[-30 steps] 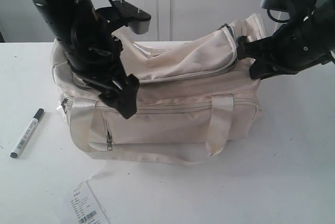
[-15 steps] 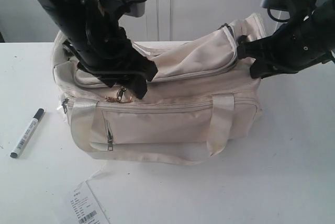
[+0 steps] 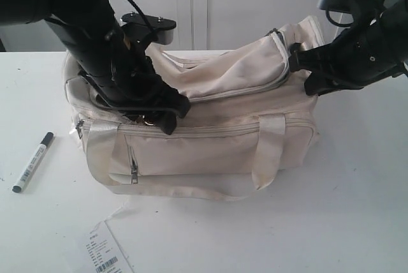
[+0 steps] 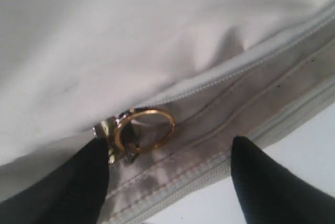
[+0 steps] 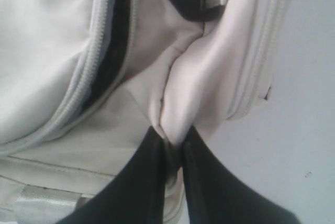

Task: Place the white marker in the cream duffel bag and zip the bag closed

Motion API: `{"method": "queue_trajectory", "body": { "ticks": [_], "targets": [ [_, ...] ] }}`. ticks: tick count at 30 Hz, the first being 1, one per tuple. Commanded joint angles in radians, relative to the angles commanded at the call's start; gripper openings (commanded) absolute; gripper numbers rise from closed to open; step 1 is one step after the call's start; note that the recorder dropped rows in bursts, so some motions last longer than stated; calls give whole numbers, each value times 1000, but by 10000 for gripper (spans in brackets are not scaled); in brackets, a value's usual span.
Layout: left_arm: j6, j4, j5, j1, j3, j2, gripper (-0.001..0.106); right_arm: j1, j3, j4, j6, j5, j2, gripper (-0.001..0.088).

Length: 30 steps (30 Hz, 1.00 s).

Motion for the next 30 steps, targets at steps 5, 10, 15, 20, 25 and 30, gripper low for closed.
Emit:
{"method": "queue_trajectory", "body": {
  "ticks": [5,10,15,20,25,30],
  "targets": [
    [-8,0,0,0,0,12,612,0,0,0,-2,0,0,0],
    [11,0,16,0,0,12,242,0,0,0,-6,0,0,0],
    [65,16,53,0,0,3,0,0,0,0,-6,0,0,0],
    [67,69,59,0,-2,-34,0,0,0,0,-6,0,0,0],
    [81,102,86,0,-2,-71,0,0,0,-2,-8,0,0,0],
    [104,127,89,0,-4,-96,0,0,0,-2,-8,2,0,0]
  ]
}}
